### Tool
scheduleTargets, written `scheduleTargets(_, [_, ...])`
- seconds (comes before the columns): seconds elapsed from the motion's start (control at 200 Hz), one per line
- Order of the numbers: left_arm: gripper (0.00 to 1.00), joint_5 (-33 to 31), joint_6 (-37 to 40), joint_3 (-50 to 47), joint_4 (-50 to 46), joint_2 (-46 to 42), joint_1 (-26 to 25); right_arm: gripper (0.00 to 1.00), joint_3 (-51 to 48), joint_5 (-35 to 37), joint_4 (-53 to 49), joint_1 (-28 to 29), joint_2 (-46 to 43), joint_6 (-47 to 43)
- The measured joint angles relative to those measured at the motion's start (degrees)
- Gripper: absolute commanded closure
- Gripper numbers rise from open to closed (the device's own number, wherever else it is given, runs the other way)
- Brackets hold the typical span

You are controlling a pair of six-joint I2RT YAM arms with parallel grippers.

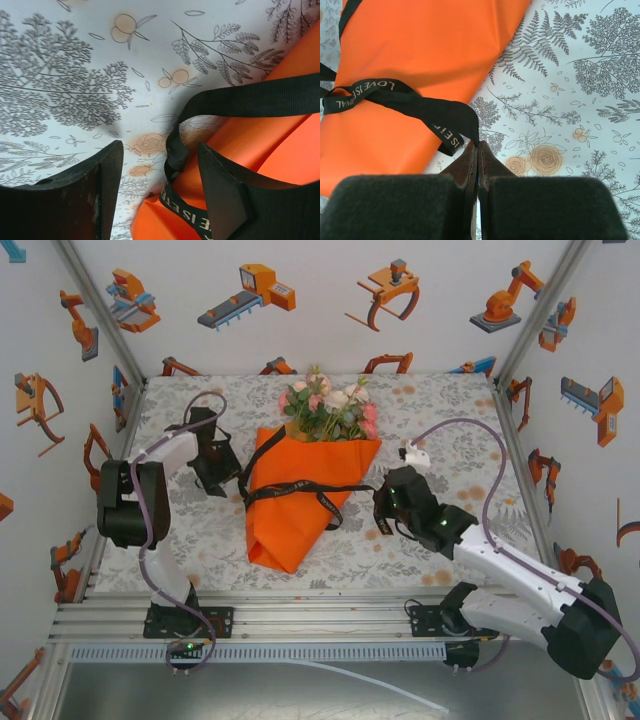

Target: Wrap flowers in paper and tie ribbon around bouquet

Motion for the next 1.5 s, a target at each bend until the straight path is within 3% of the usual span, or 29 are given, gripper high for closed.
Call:
scheduleTargets(0.14, [0.62, 3.5, -1.2, 0.2, -0.1, 2.3, -0.9, 1.0, 1.4, -0.9, 0.0, -0.3, 1.9, 0.0])
scheduleTargets(0.35, [1.0, 6.4, -2.9, 1.0, -1.0, 4.0, -0.7, 1.0, 4.2, -2.1, -0.4, -1.8, 4.2, 0.1])
scheduleTargets(0.501, [1.0, 6.4, -3.3, 5.8, -5.0, 4.2, 1.4, 1.0, 9.1, 0.6, -4.8, -4.5, 5.3, 2.7])
scheduleTargets(0.671, [1.0, 4.0, -4.4, 13.5, -6.5, 1.6, 7.3, 1.0, 10.9, 5.0, -11.6, -11.3, 2.8, 7.7])
scheduleTargets(0.846, [1.0, 2.5, -5.7, 13.5, -6.4, -0.9, 13.3, 1.0, 8.9, 5.2, -16.9, -18.9, -0.4, 12.0])
scheduleTargets(1.041, [1.0, 2.7, -5.8, 13.0, -6.4, 0.2, 15.9, 1.0, 5.7, 3.6, -21.5, -24.8, -1.0, 14.7])
scheduleTargets(1.221, [1.0, 2.7, -6.0, 11.9, -5.9, 0.4, 21.3, 1.0, 2.5, 2.0, -27.9, -35.6, -2.7, 17.2])
scheduleTargets(1.497, [1.0, 3.0, -6.4, 10.0, -6.1, 0.4, 29.7, 1.0, -0.2, -3.5, -32.4, -60.0, -6.3, 14.9])
